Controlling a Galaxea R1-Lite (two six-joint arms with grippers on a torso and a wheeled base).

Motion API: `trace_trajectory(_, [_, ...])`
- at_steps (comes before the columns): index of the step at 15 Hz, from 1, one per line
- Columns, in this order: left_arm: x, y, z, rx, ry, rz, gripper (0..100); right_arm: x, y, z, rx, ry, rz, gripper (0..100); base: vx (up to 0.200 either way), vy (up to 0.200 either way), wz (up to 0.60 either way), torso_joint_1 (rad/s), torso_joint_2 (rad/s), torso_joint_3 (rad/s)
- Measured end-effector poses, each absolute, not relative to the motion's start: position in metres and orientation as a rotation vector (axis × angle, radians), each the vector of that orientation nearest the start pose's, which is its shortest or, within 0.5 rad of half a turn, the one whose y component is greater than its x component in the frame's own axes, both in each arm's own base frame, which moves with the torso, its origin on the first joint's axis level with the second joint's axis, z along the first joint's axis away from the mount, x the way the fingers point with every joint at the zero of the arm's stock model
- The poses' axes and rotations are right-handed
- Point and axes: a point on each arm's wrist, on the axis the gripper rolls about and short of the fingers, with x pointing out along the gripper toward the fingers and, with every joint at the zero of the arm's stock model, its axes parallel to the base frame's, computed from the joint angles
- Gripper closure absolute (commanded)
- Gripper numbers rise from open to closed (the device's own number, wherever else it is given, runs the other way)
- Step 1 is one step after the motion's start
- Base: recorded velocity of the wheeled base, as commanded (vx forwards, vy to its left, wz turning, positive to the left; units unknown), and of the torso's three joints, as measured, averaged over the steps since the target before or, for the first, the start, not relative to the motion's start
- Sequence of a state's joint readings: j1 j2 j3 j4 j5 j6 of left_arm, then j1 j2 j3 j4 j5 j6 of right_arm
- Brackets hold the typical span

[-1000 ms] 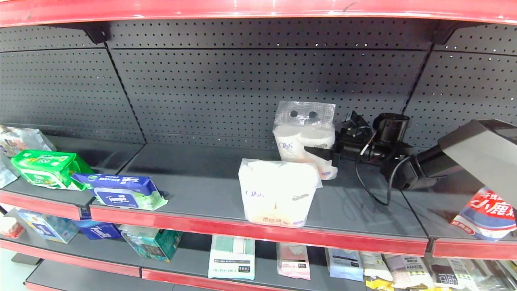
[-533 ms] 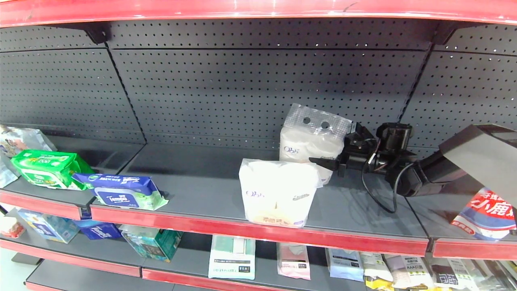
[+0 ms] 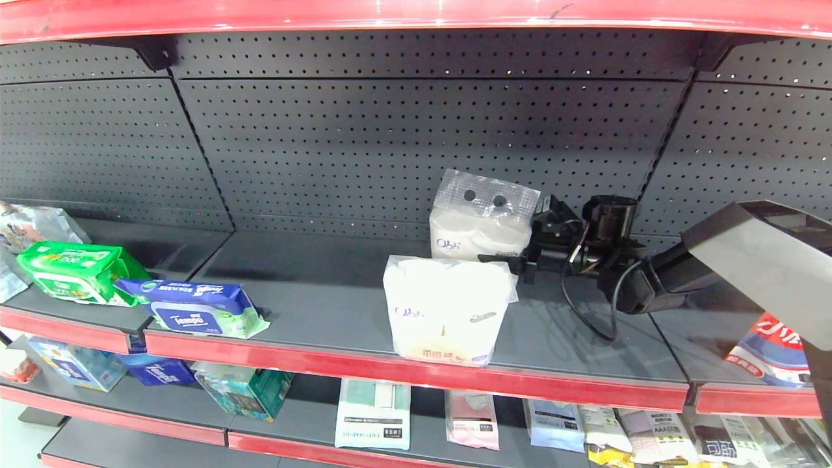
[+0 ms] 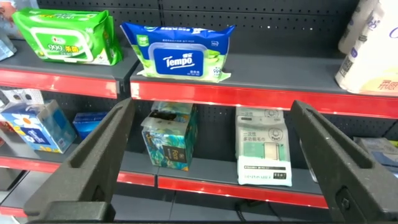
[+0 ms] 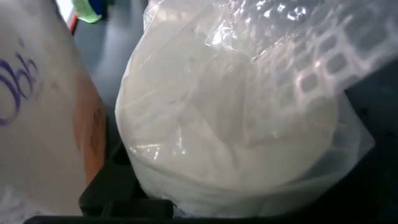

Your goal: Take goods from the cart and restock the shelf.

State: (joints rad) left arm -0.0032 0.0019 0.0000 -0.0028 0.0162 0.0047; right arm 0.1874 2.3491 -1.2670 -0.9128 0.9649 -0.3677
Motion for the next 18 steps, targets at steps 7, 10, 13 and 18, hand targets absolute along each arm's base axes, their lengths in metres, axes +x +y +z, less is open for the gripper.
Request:
trace_trajectory(7, [-0.023,0.0,0.076,0.004,-0.001,0.013,0,0.44,0.118,0.085,-0.262,-0.084,1.231,100,0.0,0.0,0.0,0.0,0.0,0.0])
trace_trajectory(10, [-0.023,0.0,0.076,0.004,-0.001,0.013,0,0.441,0.114,0.087,-0.262,-0.085,1.218,100,0.0,0.0,0.0,0.0,0.0,0.0])
trace_trajectory(13, [-0.023,0.0,0.076,0.005,-0.001,0.013,0,0.44,0.113,0.086,-0.259,-0.079,1.216,100,0.0,0.0,0.0,0.0,0.0,0.0])
trace_trajectory(18, [-0.023,0.0,0.076,0.005,0.0,0.013,0,0.44,0.11,0.088,-0.256,-0.088,1.239,100,0.0,0.0,0.0,0.0,0.0,0.0])
